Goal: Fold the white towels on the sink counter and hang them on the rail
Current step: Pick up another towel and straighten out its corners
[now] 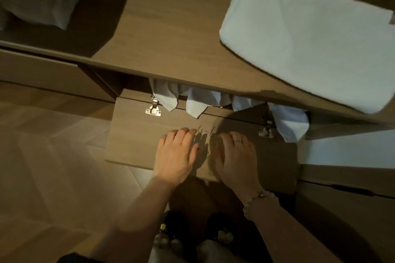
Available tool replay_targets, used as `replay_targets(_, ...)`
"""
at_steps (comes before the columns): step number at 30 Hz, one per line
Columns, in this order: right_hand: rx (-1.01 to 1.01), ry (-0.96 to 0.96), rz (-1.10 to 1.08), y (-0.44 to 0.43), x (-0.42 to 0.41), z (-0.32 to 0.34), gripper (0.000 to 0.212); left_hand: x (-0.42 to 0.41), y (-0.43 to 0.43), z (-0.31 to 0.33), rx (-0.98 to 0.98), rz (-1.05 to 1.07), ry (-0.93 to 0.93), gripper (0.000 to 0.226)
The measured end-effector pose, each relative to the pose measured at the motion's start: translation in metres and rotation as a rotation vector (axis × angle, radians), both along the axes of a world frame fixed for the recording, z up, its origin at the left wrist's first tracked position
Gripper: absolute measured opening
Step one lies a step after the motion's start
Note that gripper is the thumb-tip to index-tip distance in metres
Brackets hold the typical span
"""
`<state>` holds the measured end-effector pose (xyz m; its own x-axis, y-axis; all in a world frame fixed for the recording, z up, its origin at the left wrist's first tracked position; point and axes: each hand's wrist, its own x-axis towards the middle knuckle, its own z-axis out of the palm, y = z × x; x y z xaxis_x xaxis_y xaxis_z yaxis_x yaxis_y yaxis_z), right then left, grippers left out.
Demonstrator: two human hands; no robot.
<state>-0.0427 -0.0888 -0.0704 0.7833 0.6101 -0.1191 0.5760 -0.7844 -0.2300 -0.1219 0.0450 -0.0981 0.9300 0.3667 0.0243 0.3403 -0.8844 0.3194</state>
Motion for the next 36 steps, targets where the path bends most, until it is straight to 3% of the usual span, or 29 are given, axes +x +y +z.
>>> replay_targets(6,-0.019,-0.010,-0.007,0.006,0.034,-0.086,0.037,0.032,0.015,-0.086,0.043,-0.055,-0.074,0.040)
replay_targets(12,0.080,-0.197,-0.067,0.012,0.080,-0.165,0.030,0.068,0.045,-0.158,0.029,-0.020,-0.143,0.041)
replay_targets(17,0.160,-0.280,-0.031,0.008,0.093,-0.207,0.038,0.094,0.050,-0.204,0.014,0.002,-0.236,0.040)
replay_targets(19,0.144,-0.280,0.004,0.000,0.099,-0.212,0.037,0.100,0.047,-0.212,-0.049,0.023,-0.257,0.038)
replay_targets(23,0.171,-0.122,-0.137,-0.016,0.082,-0.209,0.042,0.099,0.030,-0.210,-0.207,0.203,-0.192,0.051)
replay_targets(25,0.156,-0.140,-0.077,-0.016,0.074,-0.211,0.039,0.104,0.025,-0.208,-0.266,0.218,-0.157,0.055)
replay_targets(29,0.212,-0.253,0.032,-0.009,0.090,-0.206,0.036,0.122,0.039,-0.206,-0.265,0.184,-0.189,0.040)
replay_targets(33,0.235,-0.216,0.035,-0.011,0.079,-0.207,0.039,0.110,0.033,-0.203,-0.280,0.184,-0.199,0.030)
replay_targets(36,0.223,-0.168,0.079,-0.011,0.068,-0.210,0.045,0.095,0.019,-0.206,-0.285,0.058,-0.226,0.023)
